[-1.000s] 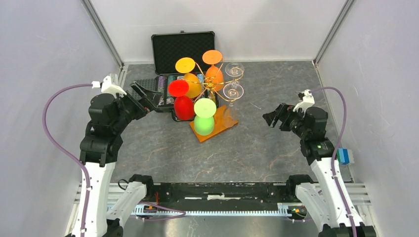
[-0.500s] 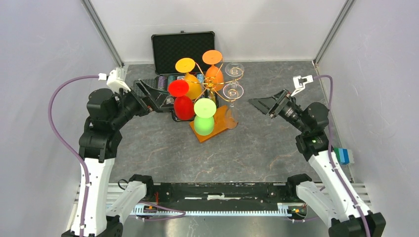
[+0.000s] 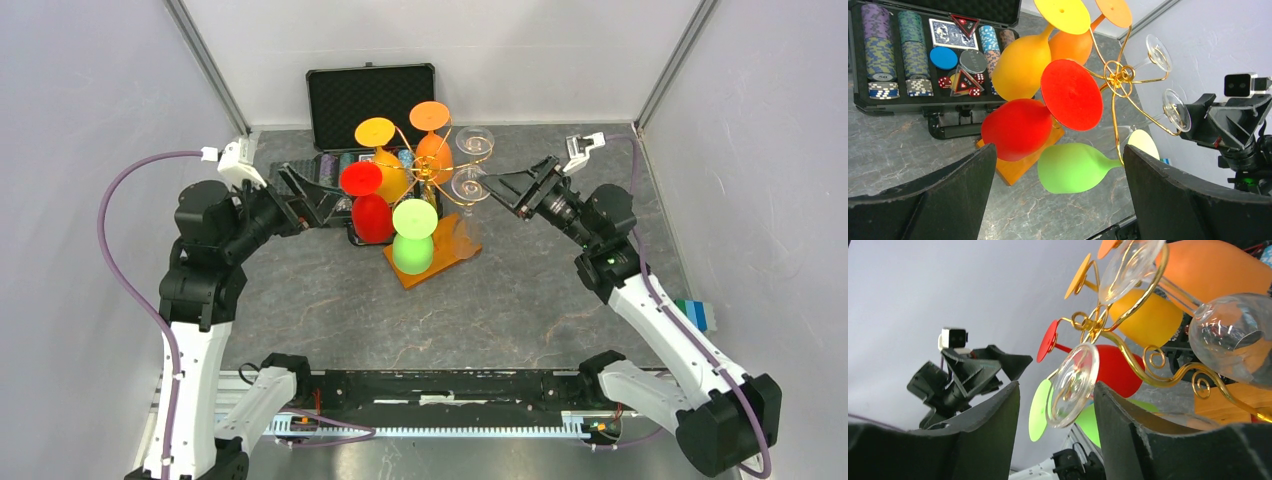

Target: Take the wine glass off the wine glass rack

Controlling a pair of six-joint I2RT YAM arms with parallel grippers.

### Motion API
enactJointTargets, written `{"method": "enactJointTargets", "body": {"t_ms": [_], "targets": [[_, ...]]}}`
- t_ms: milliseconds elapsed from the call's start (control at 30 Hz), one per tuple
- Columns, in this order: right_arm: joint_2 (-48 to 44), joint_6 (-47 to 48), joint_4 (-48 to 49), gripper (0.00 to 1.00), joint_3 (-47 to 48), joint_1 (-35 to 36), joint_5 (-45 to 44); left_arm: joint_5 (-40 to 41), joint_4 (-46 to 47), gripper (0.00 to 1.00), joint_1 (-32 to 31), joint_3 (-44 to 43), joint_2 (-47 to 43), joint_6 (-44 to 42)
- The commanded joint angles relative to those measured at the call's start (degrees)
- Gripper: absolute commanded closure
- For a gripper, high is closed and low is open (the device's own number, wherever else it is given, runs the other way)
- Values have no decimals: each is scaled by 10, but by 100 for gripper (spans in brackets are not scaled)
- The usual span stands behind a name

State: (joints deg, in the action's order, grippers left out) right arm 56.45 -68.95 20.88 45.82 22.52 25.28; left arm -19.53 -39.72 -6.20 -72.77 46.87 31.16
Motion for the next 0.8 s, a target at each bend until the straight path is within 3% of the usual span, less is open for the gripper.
{"method": "enactJointTargets", "body": {"t_ms": [0,167,367,767], "targets": [[16,6,-32,44,41,8,-55,13,14,0,0,0,-8,-37],[27,30,-80,64,64,12,-88,24,8,0,0,5,-12,-43],[18,47,-115,99,79,14,-113,34,4,0,0,9,-17,-47],[-6,30,-147,100,85,30,-114,69,-8,0,0,9,-20,-55]]}}
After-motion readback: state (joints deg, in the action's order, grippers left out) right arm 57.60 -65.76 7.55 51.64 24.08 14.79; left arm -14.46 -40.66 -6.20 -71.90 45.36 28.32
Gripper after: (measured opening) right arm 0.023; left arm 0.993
